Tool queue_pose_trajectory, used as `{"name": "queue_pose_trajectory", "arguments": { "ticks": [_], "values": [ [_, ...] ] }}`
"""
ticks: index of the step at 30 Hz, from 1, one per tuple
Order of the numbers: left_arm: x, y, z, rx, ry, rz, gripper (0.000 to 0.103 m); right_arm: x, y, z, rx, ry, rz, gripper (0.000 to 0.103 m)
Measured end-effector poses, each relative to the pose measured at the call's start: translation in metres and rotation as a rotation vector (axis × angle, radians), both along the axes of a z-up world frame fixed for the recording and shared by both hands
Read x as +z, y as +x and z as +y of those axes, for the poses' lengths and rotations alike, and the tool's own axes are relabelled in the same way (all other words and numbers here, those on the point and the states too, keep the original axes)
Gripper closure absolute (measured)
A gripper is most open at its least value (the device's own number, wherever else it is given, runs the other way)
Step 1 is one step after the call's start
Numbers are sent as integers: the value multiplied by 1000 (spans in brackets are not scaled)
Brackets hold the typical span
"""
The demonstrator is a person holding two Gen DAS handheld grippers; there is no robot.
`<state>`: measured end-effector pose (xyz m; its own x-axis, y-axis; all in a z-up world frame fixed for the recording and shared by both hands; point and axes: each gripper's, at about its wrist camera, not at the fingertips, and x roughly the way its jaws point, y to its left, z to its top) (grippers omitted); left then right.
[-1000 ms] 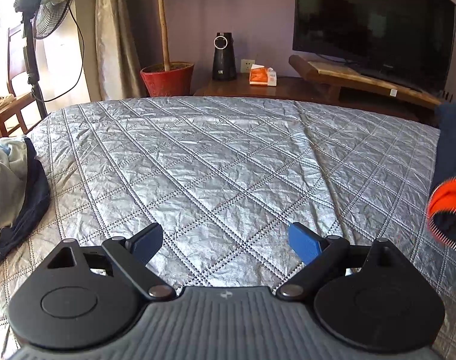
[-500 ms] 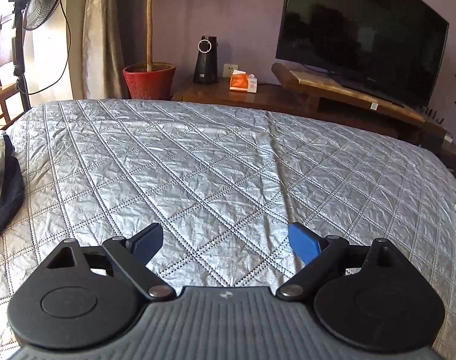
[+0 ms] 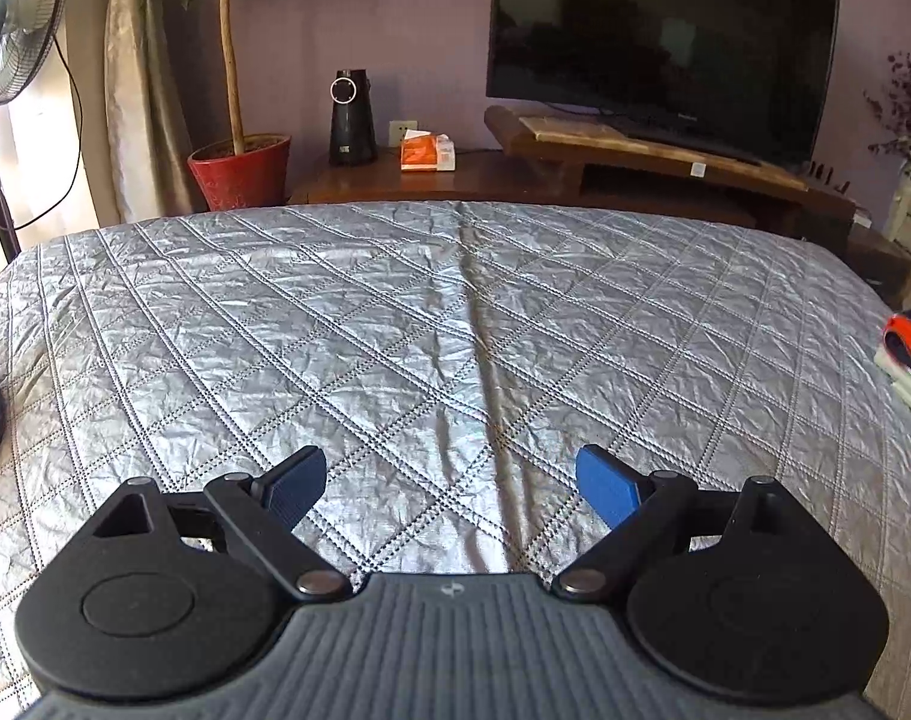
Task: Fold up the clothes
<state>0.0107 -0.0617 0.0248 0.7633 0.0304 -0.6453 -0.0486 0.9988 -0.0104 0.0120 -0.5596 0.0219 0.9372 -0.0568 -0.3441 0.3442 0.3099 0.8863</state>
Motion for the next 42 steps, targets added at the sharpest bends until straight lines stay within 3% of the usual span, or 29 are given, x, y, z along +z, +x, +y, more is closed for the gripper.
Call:
{"name": "queue_pose_trajectory", "arguments": {
  "ticks": [3, 5, 9, 13, 18, 19, 24, 27, 29, 34, 36, 39, 42],
  "values": [
    [-1, 0, -1, -4, 3, 9, 14, 1, -4, -1, -5, -5, 45, 66],
    [-1, 0, -1, -5, -1, 13, 14, 13, -6, 0, 40, -75, 77, 62],
    [-1, -1, -4, -15, 3, 14, 14, 36, -10, 6, 131, -221, 201, 42],
    [1, -3, -2, -17, -2, 17, 14, 80, -27, 25, 200, -513, 349, 43],
    [2, -9, -4, -53, -19, 41, 11, 120, -4, 75, 217, -978, 346, 48],
    [2, -12, -5, -67, -17, 46, 11, 119, 12, 81, 226, -1031, 366, 47],
    [5, -30, -16, -114, -11, 44, 10, 86, 84, 83, 408, -906, 597, 30],
    [-3, -30, -15, -145, 7, 47, 10, 85, 87, 92, 439, -939, 607, 25],
    [-5, -29, -15, -166, 24, 51, 10, 90, 79, 94, 440, -978, 561, 25],
    [-2, -37, -14, -179, 11, 58, 10, 108, 49, 72, 369, -899, 431, 27],
    [-1, -38, -15, -182, 12, 58, 10, 101, 48, 75, 424, -956, 417, 24],
    [-4, -38, -18, -188, 16, 58, 10, 97, 62, 105, 605, -1090, 415, 22],
    [-4, -37, -22, -199, 16, 54, 10, 81, 72, 144, 719, -1359, 486, 17]
  ]
}}
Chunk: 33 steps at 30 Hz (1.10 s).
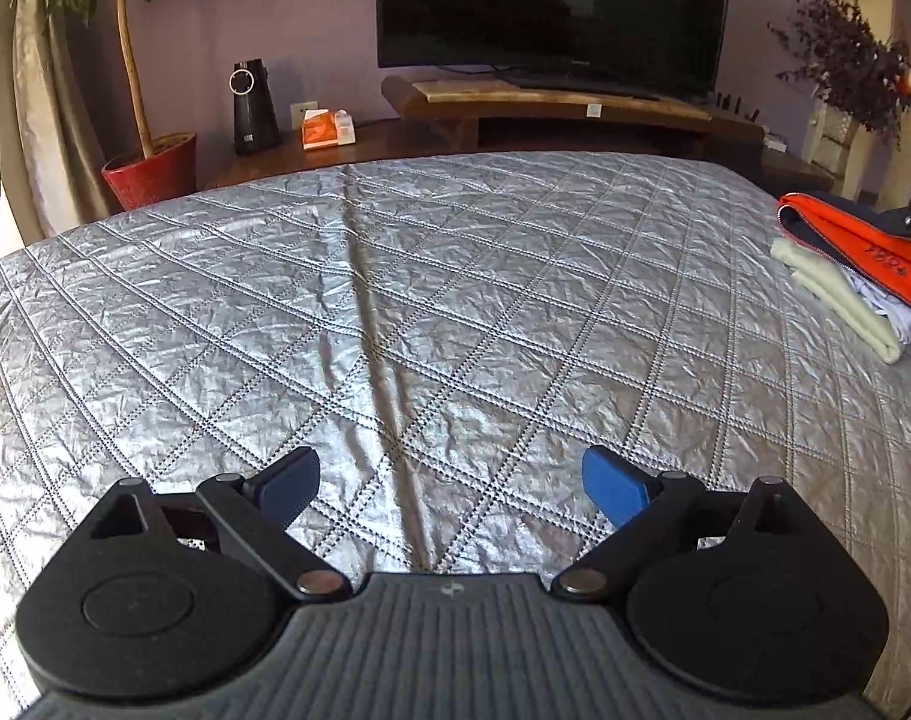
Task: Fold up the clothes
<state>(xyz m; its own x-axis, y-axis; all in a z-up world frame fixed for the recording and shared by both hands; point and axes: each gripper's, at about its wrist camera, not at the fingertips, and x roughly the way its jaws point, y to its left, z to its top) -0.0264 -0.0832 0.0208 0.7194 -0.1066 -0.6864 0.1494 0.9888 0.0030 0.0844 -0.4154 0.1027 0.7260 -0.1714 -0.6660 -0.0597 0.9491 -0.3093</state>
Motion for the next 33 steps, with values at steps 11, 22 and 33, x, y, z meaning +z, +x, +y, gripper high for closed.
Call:
{"name": "queue_pose_trajectory", "arguments": {
  "ticks": [11, 22, 33],
  "values": [
    [4, 3, -8, -61, -12, -26, 10, -57, 52, 22, 19, -294, 157, 43],
    [4, 17, -14, -72, -43, -50, 10, -4, 29, 8, -42, 75, 56, 86],
    [6, 13, -9, -75, -53, -53, 10, -37, 39, 21, -111, 136, 108, 75]
  ]
}}
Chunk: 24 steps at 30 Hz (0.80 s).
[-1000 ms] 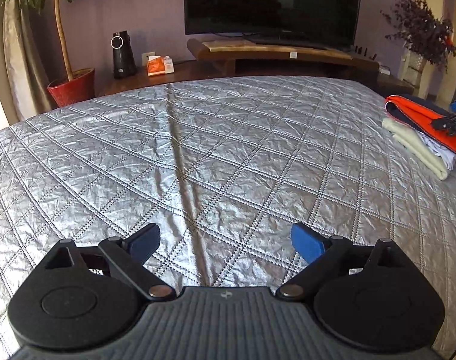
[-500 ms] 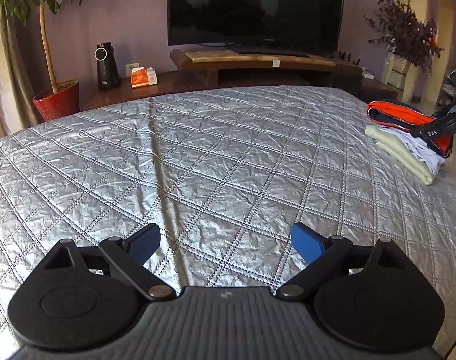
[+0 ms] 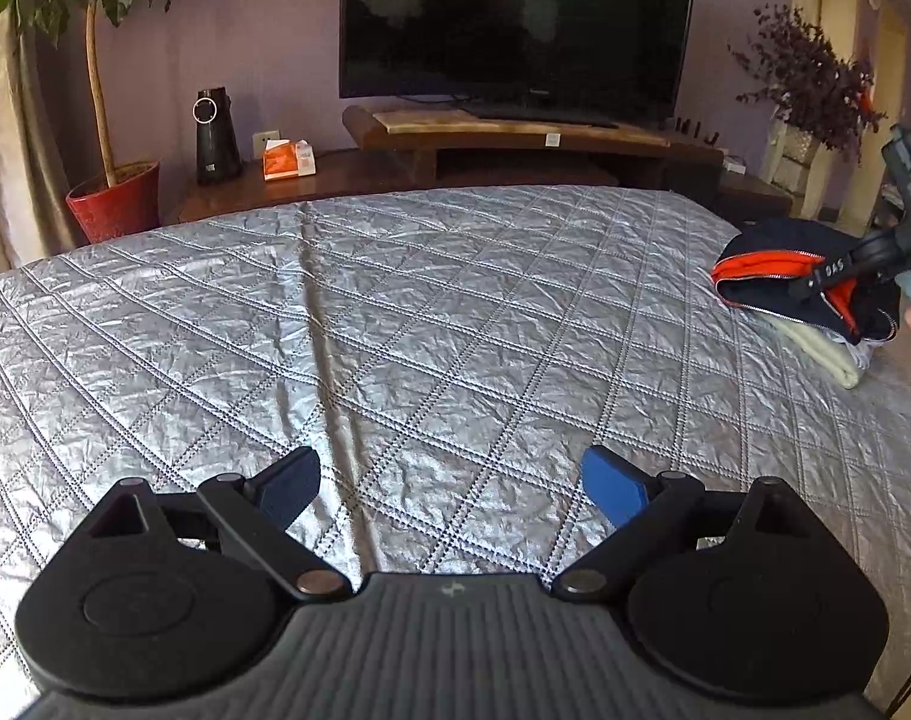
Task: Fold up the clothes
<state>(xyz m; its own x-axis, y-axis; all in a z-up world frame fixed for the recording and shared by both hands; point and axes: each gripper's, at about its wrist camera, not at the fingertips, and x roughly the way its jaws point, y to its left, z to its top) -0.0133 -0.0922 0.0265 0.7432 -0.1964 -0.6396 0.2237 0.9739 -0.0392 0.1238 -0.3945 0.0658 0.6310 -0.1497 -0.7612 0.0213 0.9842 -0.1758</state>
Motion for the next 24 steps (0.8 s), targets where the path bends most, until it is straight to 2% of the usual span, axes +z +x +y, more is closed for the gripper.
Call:
{"name": "queue_pose_trajectory", "arguments": {
  "ticks": [1, 2, 3, 4, 8, 10, 11, 14, 17, 19, 21, 24],
  "values": [
    [0, 0, 1, 0, -1, -1, 10, 5, -5, 0, 7, 38, -16, 67],
    [1, 1, 1, 2, -3, -2, 10, 9, -10, -1, 13, 75, -32, 39],
    [0, 2, 2, 4, -5, -1, 10, 14, -16, -1, 18, 114, -50, 19],
    [0, 2, 2, 5, -8, -1, 10, 24, -24, -6, 8, 166, -94, 19],
    [-1, 3, 2, 7, -11, 0, 10, 55, -65, -51, -158, 491, -267, 20],
    [-1, 2, 1, 6, -12, -1, 10, 60, -93, -83, -355, 594, -388, 20],
    [-1, 1, 0, 5, -12, -1, 10, 55, -103, -99, -459, 634, -409, 19],
    [-1, 0, -2, -3, -9, 0, 10, 28, -110, -127, -659, 664, -320, 26],
    [-3, 0, -5, -12, 2, 1, 10, 15, -117, -128, -697, 716, -334, 26],
    [-5, 1, -6, -10, 3, 6, 10, 14, -115, -121, -690, 670, -355, 21],
    [-6, 3, -7, -8, 2, 9, 10, 7, -107, -122, -723, 673, -338, 19],
    [-6, 3, -8, -15, 5, 10, 10, -6, -94, -130, -749, 751, -303, 19]
  ]
}}
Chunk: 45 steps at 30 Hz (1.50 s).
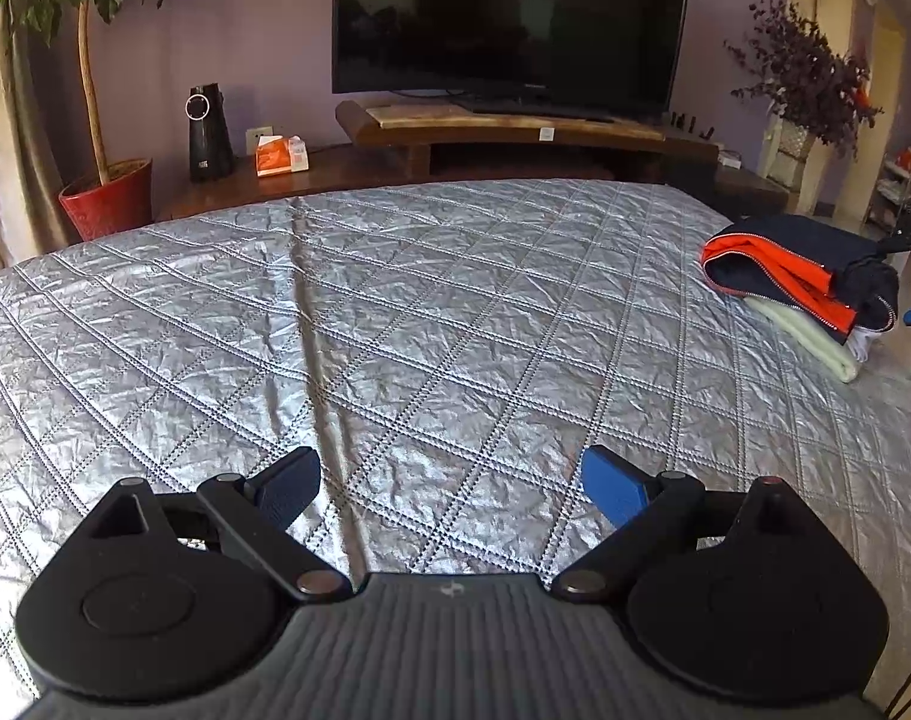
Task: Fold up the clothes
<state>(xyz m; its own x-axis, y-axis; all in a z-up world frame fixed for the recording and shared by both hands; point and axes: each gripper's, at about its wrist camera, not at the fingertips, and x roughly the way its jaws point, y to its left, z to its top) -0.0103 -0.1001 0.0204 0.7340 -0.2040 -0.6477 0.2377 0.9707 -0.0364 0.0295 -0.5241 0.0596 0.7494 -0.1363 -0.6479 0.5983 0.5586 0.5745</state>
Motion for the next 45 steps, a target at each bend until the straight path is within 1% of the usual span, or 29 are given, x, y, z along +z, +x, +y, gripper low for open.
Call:
{"name": "queue_pose_trajectory", "arguments": {
  "ticks": [2, 4, 5, 7, 9, 10, 12, 14, 16, 20, 21, 22, 23, 24, 25, 27, 28, 29, 30, 32, 33, 34, 36, 38, 39, 40, 41, 44, 45],
  "values": [
    [0, 0, -1, -7, 1, 5, 10, -9, 9, -5, -4, 56, 7, 18],
    [0, 0, -2, -12, 2, 8, 10, -12, 17, -3, -9, 57, 42, 18],
    [0, 0, -2, -13, 3, 8, 10, -14, 21, -2, -8, 50, 53, 21],
    [0, 0, -2, -14, 4, 9, 10, -18, 26, 0, -8, 41, 67, 29],
    [0, -1, -1, -14, 4, 9, 10, -21, 26, -2, 3, 41, 64, 48],
    [0, 0, -1, -13, 3, 10, 10, -22, 24, -4, 6, 51, 58, 52],
    [1, 0, 1, -11, -2, 10, 10, -27, 14, -7, -18, 113, 21, 62],
    [1, 0, 1, -12, -4, 9, 10, -33, 1, -6, -51, 184, -21, 67],
    [1, -1, 1, -15, -4, 8, 10, -37, -11, -2, -77, 239, -59, 70],
    [0, -2, 1, -17, -3, 11, 10, -42, -26, 13, -112, 266, -85, 71],
    [1, -2, 1, -16, -4, 11, 10, -44, -29, 17, -119, 271, -90, 71],
    [1, -2, 2, -16, -5, 11, 10, -46, -28, 17, -115, 250, -74, 69],
    [1, -2, 3, -15, -6, 11, 10, -46, -26, 19, -103, 205, -45, 63],
    [1, -2, 3, -15, -8, 11, 10, -43, -23, 22, -70, 133, -5, 54],
    [1, -1, 3, -14, -10, 11, 10, -38, -20, 25, -36, 68, 24, 50],
    [1, -1, 3, -10, -16, 17, 10, -28, -21, 30, -6, -11, 53, 33],
    [1, 0, 3, -7, -19, 20, 10, -24, -26, 31, 0, -17, 52, 31],
    [1, -1, 3, -8, -22, 25, 10, -21, -30, 32, 6, -23, 51, 25],
    [1, -2, 2, -11, -25, 31, 10, -17, -34, 34, 15, -32, 52, 21],
    [0, -5, 1, -20, -30, 45, 10, -5, -42, 45, 80, -117, 103, 20],
    [0, -8, 0, -30, -34, 54, 10, 1, -46, 51, 115, -160, 129, 16],
    [1, -13, -1, -40, -40, 61, 9, 6, -52, 61, 162, -195, 160, 15],
    [4, -24, -4, -59, -47, 71, 9, 12, -66, 77, 257, -208, 214, 14],
    [12, -38, -10, -82, -37, 76, 9, 13, -83, 93, 296, -204, 276, 14],
    [19, -48, -15, -91, -27, 71, 8, 13, -95, 101, 300, -198, 312, 14],
    [26, -58, -20, -99, -16, 63, 5, 13, -107, 107, 294, -199, 342, 14],
    [33, -68, -24, -104, -7, 56, 2, 16, -119, 113, 275, -217, 364, 14],
    [58, -99, -36, -142, -3, 41, 1, 31, -161, 132, 161, -325, 383, 14],
    [67, -109, -38, -151, -10, 33, 1, 36, -173, 137, 152, -368, 380, 14]
  ]
}}
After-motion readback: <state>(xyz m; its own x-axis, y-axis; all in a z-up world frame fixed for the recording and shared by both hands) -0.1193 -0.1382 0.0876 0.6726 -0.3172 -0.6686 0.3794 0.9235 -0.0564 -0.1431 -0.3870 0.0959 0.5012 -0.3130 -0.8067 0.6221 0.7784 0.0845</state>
